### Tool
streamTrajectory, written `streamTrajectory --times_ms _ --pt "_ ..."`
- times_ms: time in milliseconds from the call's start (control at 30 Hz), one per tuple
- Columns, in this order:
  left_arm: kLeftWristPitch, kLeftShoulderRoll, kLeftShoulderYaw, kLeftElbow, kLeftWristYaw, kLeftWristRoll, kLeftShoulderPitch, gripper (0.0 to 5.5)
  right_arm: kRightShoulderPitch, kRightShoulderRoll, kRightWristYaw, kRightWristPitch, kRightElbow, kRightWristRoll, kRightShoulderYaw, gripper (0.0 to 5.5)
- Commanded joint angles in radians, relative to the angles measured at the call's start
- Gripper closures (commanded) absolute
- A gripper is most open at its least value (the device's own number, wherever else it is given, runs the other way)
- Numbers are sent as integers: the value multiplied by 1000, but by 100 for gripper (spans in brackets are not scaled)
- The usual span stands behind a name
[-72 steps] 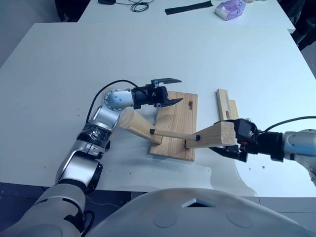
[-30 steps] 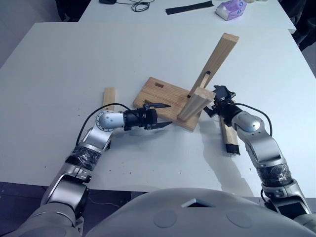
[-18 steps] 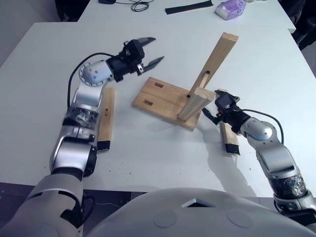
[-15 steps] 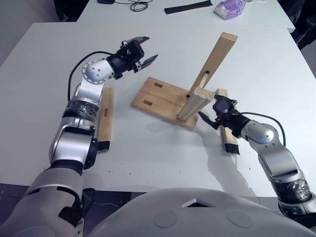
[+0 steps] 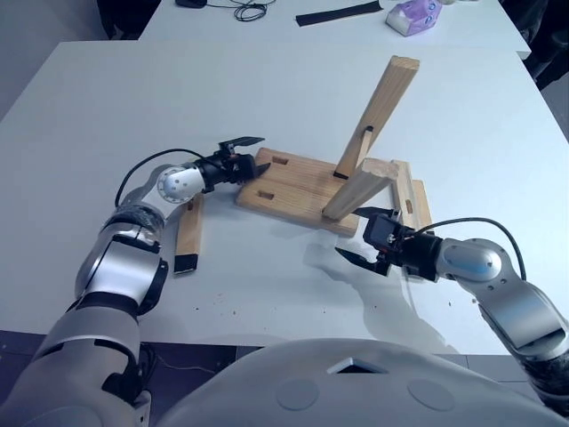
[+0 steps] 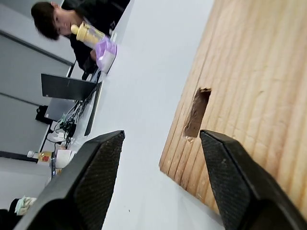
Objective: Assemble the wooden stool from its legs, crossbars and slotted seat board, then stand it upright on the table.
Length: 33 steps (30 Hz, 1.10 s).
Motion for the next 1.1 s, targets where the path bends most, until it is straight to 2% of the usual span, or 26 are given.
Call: streamTrajectory --times_ms 33,167,333,633,733,833,933,1100 --pt "-44 49 -39 -76 -209 -57 146 256 24 -14 -25 -5 17 -27 -17 151" --pt "49 93 -58 -361 -401 -284 271 256 41 3 -55 -11 34 -52 -19 151" --pt "268 163 -77 -752 -523 -463 409 256 39 26 -132 -63 107 -142 4 151" --pt "594 257 5 -1145 -574 -608 636 256 9 86 -208 -169 246 -223 -1 151" --pt "746 237 62 -1238 -552 -692 613 256 7 93 -199 -182 243 -217 -13 151" --pt "847 159 128 -1188 -500 -715 468 256 12 97 -175 -168 207 -194 -36 151" --pt "818 80 175 -1002 -428 -632 305 256 3 81 -147 -153 173 -194 -45 151" --pt "549 28 154 -530 -297 -374 94 256 22 35 -64 -84 70 -145 -68 151"
